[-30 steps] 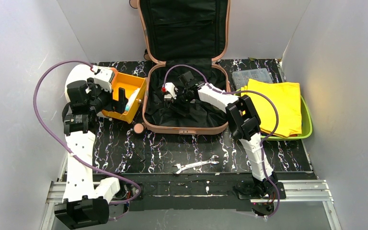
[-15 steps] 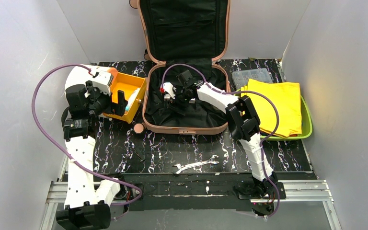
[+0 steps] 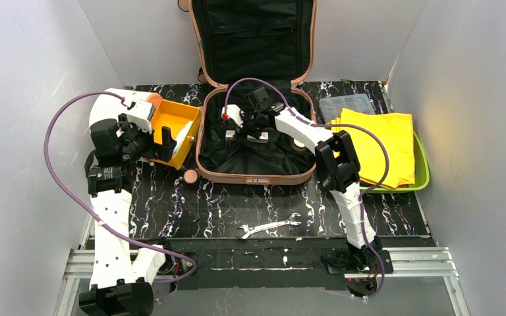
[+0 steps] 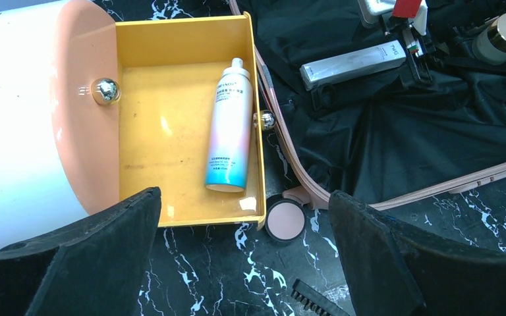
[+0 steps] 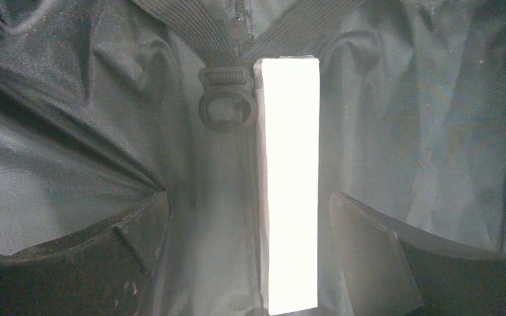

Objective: Open, take out, and arrange the luggage
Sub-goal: Pick up the makeup from the center of the board, then pass from the right arm to the left, then place the makeup in the drawer.

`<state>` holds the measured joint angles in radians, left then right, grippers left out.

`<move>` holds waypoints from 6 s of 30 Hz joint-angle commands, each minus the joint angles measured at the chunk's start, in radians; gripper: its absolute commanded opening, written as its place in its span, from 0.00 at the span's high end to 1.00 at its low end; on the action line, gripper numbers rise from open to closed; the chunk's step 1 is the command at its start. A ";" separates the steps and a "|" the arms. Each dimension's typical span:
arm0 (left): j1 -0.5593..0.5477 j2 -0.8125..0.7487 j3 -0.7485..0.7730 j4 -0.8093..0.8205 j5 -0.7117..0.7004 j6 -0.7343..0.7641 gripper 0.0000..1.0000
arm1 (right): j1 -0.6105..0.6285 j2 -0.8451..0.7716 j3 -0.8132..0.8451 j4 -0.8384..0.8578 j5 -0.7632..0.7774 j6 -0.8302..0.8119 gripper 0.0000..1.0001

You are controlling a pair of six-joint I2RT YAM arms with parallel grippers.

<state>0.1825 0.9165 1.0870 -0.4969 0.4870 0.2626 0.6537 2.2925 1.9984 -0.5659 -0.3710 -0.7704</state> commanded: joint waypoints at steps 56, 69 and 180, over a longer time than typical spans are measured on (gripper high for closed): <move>-0.088 0.340 0.206 -0.038 0.604 0.221 0.02 | -0.035 -0.531 -0.257 -0.038 -0.093 0.000 0.66; -0.289 0.656 0.424 -0.081 0.813 0.251 0.02 | -0.035 -0.819 -0.460 -0.010 -0.215 0.041 0.64; -0.152 0.393 0.177 0.055 -0.344 0.056 0.02 | -0.186 -1.121 -1.047 0.434 -0.044 0.208 0.02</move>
<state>0.0311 1.3964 1.2675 -0.4591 0.0494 0.3214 0.4725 1.1896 0.9504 -0.1764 -0.3889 -0.5777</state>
